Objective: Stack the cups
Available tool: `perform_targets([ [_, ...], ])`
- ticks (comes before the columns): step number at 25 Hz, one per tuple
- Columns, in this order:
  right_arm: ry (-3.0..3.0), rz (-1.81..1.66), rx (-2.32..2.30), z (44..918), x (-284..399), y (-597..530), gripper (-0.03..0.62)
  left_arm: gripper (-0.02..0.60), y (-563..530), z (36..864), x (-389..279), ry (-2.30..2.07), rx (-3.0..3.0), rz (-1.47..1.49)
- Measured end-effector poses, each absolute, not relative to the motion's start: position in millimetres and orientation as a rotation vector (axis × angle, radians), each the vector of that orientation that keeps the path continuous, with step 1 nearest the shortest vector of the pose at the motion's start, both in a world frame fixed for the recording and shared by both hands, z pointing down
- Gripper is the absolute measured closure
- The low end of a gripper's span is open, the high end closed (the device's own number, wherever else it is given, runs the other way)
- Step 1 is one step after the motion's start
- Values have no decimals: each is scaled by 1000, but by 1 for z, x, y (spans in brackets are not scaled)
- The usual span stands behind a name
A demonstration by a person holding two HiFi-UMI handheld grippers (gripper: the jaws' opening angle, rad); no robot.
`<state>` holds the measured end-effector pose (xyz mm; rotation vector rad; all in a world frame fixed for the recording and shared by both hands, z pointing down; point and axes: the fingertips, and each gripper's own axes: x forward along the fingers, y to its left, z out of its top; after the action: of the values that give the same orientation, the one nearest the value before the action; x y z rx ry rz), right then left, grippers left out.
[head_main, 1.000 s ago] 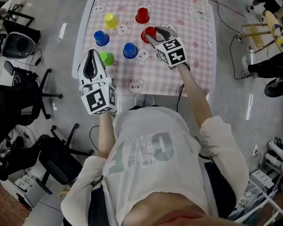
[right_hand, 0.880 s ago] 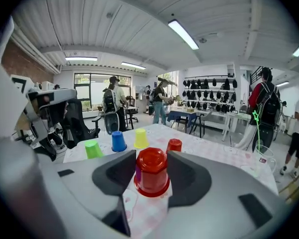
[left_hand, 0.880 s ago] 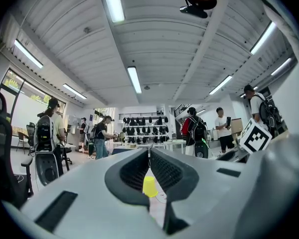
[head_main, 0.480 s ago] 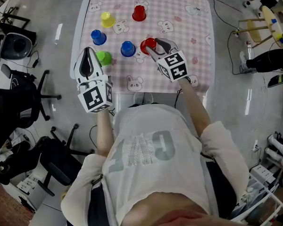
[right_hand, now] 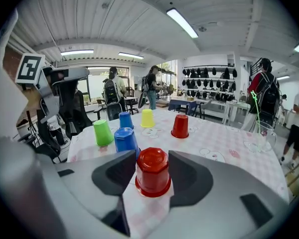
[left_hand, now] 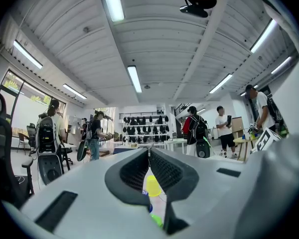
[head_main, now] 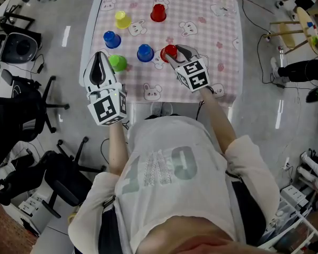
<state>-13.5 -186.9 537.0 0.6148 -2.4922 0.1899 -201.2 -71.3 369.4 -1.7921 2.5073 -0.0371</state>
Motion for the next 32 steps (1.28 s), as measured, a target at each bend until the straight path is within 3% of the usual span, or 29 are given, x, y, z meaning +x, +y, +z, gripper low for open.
perform_targets([
  [4, -2511, 218, 598, 530, -13, -184, 327, 548, -72, 368, -200, 2508, -1788, -36],
  [8, -2617, 107, 649, 478, -20, -172, 326, 548, -67, 366, -202, 2520, -1766, -40],
  [13, -2781, 196, 480, 441, -80, -129, 326, 549, -49, 365, -213, 2565, -1700, -50],
  [21, -2724, 149, 239, 471, -164, -86, 326, 548, -8, 372, -233, 2662, -1579, -66],
  [32, -2542, 57, 232, 527, -210, -87, 326, 548, 45, 384, -260, 2811, -1386, -71],
])
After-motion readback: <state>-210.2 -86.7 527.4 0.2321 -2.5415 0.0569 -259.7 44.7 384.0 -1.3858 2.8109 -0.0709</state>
